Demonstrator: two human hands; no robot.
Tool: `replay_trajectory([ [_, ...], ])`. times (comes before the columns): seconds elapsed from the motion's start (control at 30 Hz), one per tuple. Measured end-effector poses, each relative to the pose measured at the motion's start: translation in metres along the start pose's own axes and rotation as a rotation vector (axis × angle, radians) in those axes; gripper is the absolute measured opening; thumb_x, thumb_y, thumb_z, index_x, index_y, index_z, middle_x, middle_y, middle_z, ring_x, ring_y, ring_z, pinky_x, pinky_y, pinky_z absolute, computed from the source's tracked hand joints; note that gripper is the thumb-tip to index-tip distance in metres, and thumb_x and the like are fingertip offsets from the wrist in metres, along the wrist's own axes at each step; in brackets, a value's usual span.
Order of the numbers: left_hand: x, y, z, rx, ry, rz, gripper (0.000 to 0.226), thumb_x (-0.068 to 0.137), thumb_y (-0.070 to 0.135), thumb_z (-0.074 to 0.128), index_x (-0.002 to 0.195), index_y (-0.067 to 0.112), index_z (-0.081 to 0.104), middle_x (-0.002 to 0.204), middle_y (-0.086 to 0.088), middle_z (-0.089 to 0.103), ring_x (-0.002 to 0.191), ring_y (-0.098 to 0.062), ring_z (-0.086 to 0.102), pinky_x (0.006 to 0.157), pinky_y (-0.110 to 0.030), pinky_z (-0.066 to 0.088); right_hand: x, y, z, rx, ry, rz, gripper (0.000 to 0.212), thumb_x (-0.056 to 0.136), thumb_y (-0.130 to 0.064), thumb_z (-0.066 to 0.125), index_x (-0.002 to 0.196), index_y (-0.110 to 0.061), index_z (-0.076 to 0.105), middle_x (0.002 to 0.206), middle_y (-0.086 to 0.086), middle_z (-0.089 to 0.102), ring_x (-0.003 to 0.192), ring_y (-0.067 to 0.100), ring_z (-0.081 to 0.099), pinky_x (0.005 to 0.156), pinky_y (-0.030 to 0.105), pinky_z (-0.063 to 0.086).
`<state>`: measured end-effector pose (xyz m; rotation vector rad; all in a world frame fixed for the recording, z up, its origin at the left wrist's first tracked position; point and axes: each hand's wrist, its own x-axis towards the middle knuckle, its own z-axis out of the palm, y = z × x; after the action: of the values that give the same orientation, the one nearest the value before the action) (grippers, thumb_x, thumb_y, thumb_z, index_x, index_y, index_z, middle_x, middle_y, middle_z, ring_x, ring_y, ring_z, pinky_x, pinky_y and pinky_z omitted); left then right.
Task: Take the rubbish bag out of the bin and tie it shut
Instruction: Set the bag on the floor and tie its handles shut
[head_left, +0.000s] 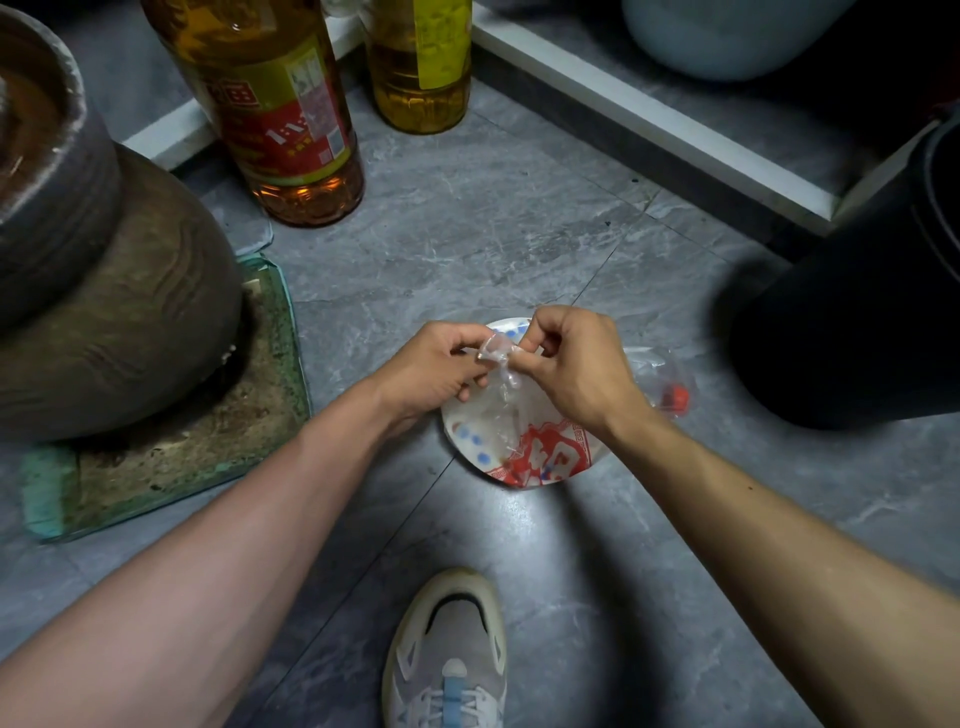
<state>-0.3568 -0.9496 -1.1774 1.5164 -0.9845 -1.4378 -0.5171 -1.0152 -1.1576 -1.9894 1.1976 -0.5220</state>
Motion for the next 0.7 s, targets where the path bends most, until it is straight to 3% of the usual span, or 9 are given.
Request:
replay_trajectory([
  [0.07, 0.001, 0.001, -0.002, 0.016, -0.065, -0.036, 0.011, 0.093, 0.016, 0.063, 0.094, 0.020, 0.073, 0.076, 0.004, 0.060, 0.064, -0.005, 0.049, 0.054, -0.019, 0.038, 0.000, 0.001, 0.000, 0.047, 0.001, 0.005, 0.030, 0.073, -0.029, 0.086, 0.061, -0.015, 0.063, 0.054, -0.010, 0.043, 0.053, 0.008, 0.038, 0.056, 0.030, 0.039],
  [0.2, 0.004, 0.006, -0.002, 0.086, -0.107, -0.089, 0.011, 0.095, 0.025, 0.060, 0.099, 0.017, 0.067, 0.084, -0.001, 0.059, 0.066, -0.005, 0.051, 0.056, -0.020, 0.039, 0.002, 0.006, 0.003, 0.187, -0.007, 0.078, 0.028, 0.071, -0.021, 0.089, 0.059, -0.020, 0.064, 0.052, -0.010, 0.042, 0.053, 0.006, 0.038, 0.054, 0.020, 0.038],
  [0.3, 0.005, 0.009, 0.000, 0.114, -0.101, -0.097, 0.010, 0.097, 0.019, 0.056, 0.091, 0.017, 0.063, 0.077, 0.002, 0.055, 0.064, -0.005, 0.050, 0.056, -0.020, 0.039, 0.002, 0.008, 0.000, 0.261, -0.068, 0.082, 0.022, 0.072, -0.018, 0.087, 0.063, -0.022, 0.068, 0.057, -0.005, 0.049, 0.058, 0.015, 0.044, 0.058, 0.029, 0.045],
  [0.47, 0.005, 0.009, 0.009, 0.119, 0.021, -0.098, 0.015, 0.097, 0.016, 0.052, 0.086, 0.014, 0.062, 0.078, -0.008, 0.054, 0.063, -0.009, 0.048, 0.055, -0.023, 0.040, 0.000, 0.006, -0.003, 0.291, -0.117, 0.094, 0.016, 0.078, -0.014, 0.083, 0.072, -0.023, 0.071, 0.063, -0.002, 0.052, 0.062, 0.017, 0.046, 0.062, 0.033, 0.048],
  [0.6, 0.005, 0.008, 0.015, 0.092, 0.155, -0.071, 0.012, 0.091, 0.009, 0.053, 0.085, 0.006, 0.063, 0.070, -0.011, 0.053, 0.062, -0.017, 0.046, 0.054, -0.025, 0.040, -0.003, 0.005, -0.005, 0.355, -0.160, 0.042, 0.019, 0.079, -0.002, 0.077, 0.088, -0.019, 0.072, 0.075, 0.007, 0.058, 0.067, 0.015, 0.048, 0.069, 0.028, 0.049],
  [0.7, 0.006, 0.008, 0.014, 0.033, 0.196, -0.071, 0.014, 0.090, 0.010, 0.059, 0.077, 0.010, 0.063, 0.067, -0.009, 0.055, 0.058, -0.012, 0.049, 0.052, -0.023, 0.040, -0.006, 0.002, -0.005, 0.358, -0.167, -0.030, 0.014, 0.080, -0.011, 0.078, 0.093, -0.016, 0.074, 0.080, 0.017, 0.064, 0.070, 0.016, 0.052, 0.071, 0.030, 0.050],
])
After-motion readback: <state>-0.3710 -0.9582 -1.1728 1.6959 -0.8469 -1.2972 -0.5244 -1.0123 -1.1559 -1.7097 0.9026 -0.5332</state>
